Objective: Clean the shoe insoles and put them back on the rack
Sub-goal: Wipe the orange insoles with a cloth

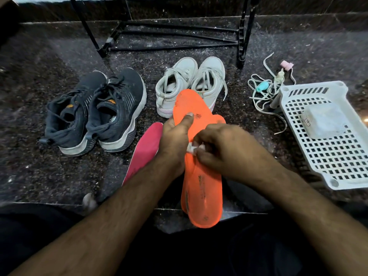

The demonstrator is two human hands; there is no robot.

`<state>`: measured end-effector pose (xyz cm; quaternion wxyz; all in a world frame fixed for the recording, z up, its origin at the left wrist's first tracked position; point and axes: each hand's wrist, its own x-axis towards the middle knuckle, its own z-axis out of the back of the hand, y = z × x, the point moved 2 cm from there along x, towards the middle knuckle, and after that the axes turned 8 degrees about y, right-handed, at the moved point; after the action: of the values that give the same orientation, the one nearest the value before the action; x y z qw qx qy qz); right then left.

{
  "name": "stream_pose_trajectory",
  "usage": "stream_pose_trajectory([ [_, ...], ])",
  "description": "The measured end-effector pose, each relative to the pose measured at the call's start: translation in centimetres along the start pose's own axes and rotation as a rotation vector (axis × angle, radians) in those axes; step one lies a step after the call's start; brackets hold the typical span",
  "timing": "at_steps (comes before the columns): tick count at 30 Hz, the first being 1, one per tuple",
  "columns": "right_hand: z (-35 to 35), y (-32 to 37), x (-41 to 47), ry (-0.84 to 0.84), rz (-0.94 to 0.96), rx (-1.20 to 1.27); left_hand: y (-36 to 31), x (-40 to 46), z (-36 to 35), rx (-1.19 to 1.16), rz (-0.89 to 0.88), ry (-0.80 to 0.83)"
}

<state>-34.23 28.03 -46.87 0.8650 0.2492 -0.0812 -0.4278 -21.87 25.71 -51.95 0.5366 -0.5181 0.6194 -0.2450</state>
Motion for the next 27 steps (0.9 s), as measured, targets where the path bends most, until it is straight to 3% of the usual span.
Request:
stream_pose_trajectory([
  [5,2.0,-3.0,0.0,-0.229,-0.189,-0.006,-0.5,-0.5,-0.4,-0.032,-0.034,-0.007],
  [10,-0.6,0.9,-0.1,-0.058,-0.019,-0.070,-0.1,-0.1,-0.1,-0.001,-0.021,-0.017],
  [15,2.3,-3.1,0.1,-0.229,-0.196,-0.019,-0.8,-0.2,-0.2,-0.065,-0.053,-0.035],
  [21,0.2,0.2,-0.5,-0.073,-0.054,0.047,-0.9,0.1,0.1,-0.084,-0.050,-0.085],
  [27,1.4,-2.6,-0.5,-0.236,-0.226,0.316,-1.6,-0.2,0.1,-0.163,-0.064,-0.066],
])
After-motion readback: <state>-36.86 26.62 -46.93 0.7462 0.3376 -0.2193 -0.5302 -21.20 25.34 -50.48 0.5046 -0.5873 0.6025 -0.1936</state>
